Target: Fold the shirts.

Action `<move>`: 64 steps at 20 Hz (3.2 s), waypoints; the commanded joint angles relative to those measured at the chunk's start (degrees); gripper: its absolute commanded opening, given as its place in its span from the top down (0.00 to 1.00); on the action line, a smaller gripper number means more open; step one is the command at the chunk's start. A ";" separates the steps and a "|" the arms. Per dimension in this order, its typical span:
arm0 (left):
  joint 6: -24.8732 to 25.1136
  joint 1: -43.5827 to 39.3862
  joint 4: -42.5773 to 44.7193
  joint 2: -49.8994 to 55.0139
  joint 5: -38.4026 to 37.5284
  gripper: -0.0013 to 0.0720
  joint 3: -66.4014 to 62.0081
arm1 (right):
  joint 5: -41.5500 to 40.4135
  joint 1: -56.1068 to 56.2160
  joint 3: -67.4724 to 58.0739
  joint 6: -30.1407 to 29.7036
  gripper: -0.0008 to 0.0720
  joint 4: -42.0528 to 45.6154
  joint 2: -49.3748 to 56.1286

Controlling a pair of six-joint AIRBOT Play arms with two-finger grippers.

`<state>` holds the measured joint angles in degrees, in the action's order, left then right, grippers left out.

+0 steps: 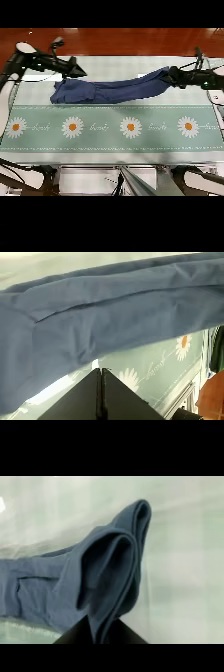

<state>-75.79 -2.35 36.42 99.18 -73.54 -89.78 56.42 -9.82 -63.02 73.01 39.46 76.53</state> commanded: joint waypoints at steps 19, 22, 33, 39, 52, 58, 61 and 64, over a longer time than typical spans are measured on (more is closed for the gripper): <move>-7.54 -36.65 0.15 7.17 16.17 0.94 -0.02 | 21.66 0.00 -0.07 19.47 0.96 27.32 -39.01; -10.71 -40.26 -0.76 9.14 19.04 0.94 -0.02 | 22.91 0.00 -0.07 20.90 0.96 27.52 -41.44; -11.04 -29.51 7.15 1.44 19.21 0.94 -0.04 | 14.23 0.07 -0.04 22.16 0.96 24.74 -40.94; -11.26 -6.88 13.35 -17.97 13.84 0.94 -0.04 | -1.03 15.17 -0.07 20.90 0.96 21.03 -25.79; -8.87 2.45 13.55 -33.44 0.96 0.94 0.02 | -45.22 48.41 -0.07 20.85 0.38 0.22 12.81; -8.90 1.27 21.55 -31.65 1.22 0.94 1.22 | -9.84 34.14 -0.07 14.01 0.32 27.56 0.79; -8.90 1.27 23.19 -31.26 1.25 0.94 1.22 | 9.75 21.57 0.28 14.40 0.32 50.14 -6.21; -8.87 1.27 23.19 -31.26 0.94 0.94 1.22 | 14.56 5.49 7.04 13.05 0.32 46.99 -9.97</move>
<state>-84.66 -1.02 58.39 67.79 -72.29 -88.58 59.31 8.27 -60.18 87.37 80.90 70.70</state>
